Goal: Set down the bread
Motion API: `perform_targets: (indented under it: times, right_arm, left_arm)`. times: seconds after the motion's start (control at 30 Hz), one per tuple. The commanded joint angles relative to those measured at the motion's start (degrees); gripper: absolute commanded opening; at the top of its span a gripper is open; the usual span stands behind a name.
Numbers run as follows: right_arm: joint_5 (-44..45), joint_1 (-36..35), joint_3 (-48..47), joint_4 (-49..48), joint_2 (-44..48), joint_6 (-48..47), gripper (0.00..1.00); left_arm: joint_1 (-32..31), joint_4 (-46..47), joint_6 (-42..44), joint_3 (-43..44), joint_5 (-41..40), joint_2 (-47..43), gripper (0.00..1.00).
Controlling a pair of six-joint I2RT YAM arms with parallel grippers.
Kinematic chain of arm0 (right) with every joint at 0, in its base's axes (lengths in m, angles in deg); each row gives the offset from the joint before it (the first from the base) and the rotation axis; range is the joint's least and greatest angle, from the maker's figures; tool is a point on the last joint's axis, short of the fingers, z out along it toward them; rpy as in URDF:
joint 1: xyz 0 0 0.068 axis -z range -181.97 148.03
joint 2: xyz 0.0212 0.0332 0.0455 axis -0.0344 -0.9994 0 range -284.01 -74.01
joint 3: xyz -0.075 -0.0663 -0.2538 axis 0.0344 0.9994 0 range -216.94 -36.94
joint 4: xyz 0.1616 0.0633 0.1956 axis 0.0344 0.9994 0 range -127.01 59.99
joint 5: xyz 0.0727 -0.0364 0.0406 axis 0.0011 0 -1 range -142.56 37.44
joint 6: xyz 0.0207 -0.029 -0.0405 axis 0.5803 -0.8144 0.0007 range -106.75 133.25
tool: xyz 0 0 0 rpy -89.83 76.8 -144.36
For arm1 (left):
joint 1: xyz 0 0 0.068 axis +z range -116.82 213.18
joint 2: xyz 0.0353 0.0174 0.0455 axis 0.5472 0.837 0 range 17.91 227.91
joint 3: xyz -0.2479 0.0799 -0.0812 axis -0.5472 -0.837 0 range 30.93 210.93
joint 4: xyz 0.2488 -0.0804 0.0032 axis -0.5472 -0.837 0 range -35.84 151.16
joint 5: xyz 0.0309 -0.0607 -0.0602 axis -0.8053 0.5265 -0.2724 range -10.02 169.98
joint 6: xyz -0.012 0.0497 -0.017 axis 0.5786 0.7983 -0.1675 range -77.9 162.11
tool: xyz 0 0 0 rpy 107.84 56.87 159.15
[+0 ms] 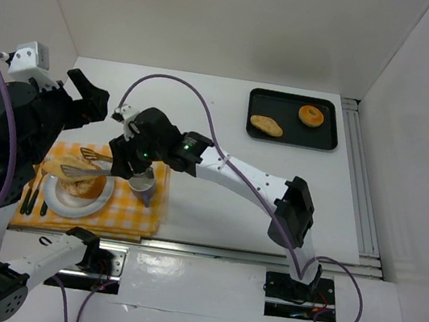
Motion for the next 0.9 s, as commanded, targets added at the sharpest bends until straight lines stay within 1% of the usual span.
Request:
perform_targets:
  times: [0.0,0.2,0.33,0.37,0.4,0.47,0.53,0.57,0.63,0.73,0.87]
  right_arm:
    - [2.8,-0.4,-0.7,-2.5,4.0,-0.5,0.61]
    - [7.7,-0.4,1.1,-2.5,6.7,-1.0,0.62]
    - [8.9,1.6,6.0,-4.0,11.1,-0.5,0.62]
    - [10.3,2.4,6.7,-4.0,12.4,-0.5,0.62]
    - [10.3,2.4,7.6,-4.0,12.4,-0.5,0.62]
    - [11.7,4.6,11.5,-4.0,15.3,0.1,0.62]
    - [11.7,7.0,14.7,-4.8,19.2,1.4,0.62]
    - [11.7,7.9,18.0,-6.4,20.5,1.9,0.62]
    - [11.0,10.1,20.7,-7.1,24.0,2.7,0.62]
    - [13.2,12.2,24.4,-7.7,27.5,4.0,0.62]
    - [17.0,18.5,31.1,-8.2,32.1,5.6,0.62]
  left_arm:
    - [-0.1,1.7,1.3,0.0,0.5,-0.4,0.99]
    - [-0.1,1.7,1.3,0.5,0.5,-0.4,0.99]
    - [-0.1,1.7,0.8,0.5,0.5,0.1,0.99]
    - [-0.1,1.7,0.8,0.5,1.0,0.1,0.99]
    - [-0.1,1.7,0.8,0.5,1.0,0.1,0.99]
    - [-0.1,1.7,0.8,0.5,1.0,0.1,0.99]
    - [-0.1,1.7,0.8,0.5,1.0,0.1,0.99]
    - [-0.1,1.7,0.8,0.5,1.0,0.1,0.99]
    - [-0.1,2.2,0.8,0.5,1.5,0.1,0.99]
    - [-0.1,2.2,0.8,0.5,2.1,0.7,0.99]
    - [-0.1,2.8,0.8,0.0,2.7,0.7,0.99]
